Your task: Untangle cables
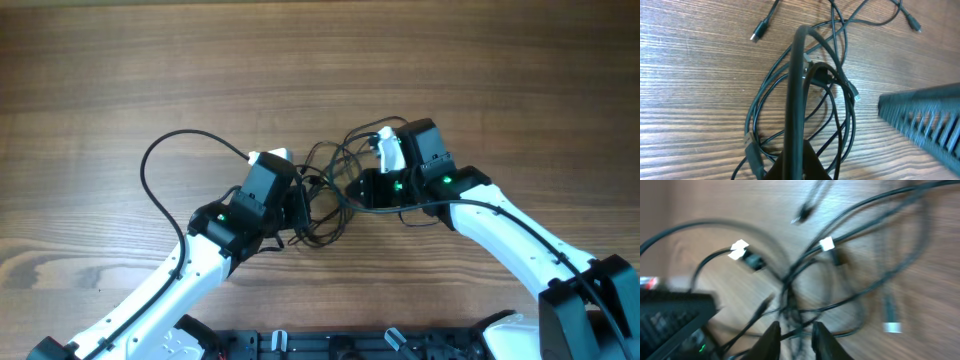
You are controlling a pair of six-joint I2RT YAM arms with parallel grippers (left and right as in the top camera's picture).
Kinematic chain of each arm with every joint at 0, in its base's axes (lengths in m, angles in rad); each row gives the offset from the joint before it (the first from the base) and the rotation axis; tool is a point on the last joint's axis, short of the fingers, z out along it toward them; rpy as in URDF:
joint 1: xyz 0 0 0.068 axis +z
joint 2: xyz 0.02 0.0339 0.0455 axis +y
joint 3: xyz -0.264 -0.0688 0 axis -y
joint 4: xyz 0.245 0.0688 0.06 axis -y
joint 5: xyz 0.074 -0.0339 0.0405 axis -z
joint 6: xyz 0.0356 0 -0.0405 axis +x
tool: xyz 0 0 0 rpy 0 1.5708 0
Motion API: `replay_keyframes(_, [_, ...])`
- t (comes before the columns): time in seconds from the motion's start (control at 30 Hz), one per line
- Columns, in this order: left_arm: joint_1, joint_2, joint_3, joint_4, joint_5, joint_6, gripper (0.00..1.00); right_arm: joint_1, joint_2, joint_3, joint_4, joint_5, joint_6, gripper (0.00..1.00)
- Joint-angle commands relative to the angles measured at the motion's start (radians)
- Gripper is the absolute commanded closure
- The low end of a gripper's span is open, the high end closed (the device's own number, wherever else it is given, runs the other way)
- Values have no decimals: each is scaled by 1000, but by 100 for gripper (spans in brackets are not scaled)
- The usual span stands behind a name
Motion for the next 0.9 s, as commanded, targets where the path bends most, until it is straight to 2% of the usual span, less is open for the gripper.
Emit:
replay_keyframes(0.0, [-3,-14,1,32,61,-9,96,2,-7,1,0,-172,-76,75])
replay_keyframes(0.2, [-3,-55,1,80,233,-2,96,2,-7,1,0,-72,-76,76])
replay_keyframes(0.4, [-3,-194,1,80,264,-2,96,2,-7,1,-5,1,-92,76])
replay_keyframes(0.43, [-3,-217,1,77,286,-2,96,2,-7,1,-12,52,-78,81])
replay_keyframes(0.5, [-3,-247,1,61,312,-3,96,2,-7,1,-49,222,62,83])
replay_keyframes(0.57, [-3,-267,1,34,314,-2,96,2,-7,1,-94,332,164,93])
replay_keyframes(0.6, [-3,-272,1,19,293,6,96,2,-7,1,-105,351,182,96])
replay_keyframes(0.7, [-3,-274,1,-23,164,21,96,2,-7,1,-117,342,189,96])
replay_keyframes(0.77, [-3,-274,1,-46,64,21,96,2,-7,1,-125,348,194,92])
replay_keyframes(0.8, [2,-274,1,-60,-30,21,96,2,-7,1,-124,353,197,94])
replay_keyframes(0.87, [33,-274,1,-60,-42,21,95,2,-7,1,-120,309,188,96])
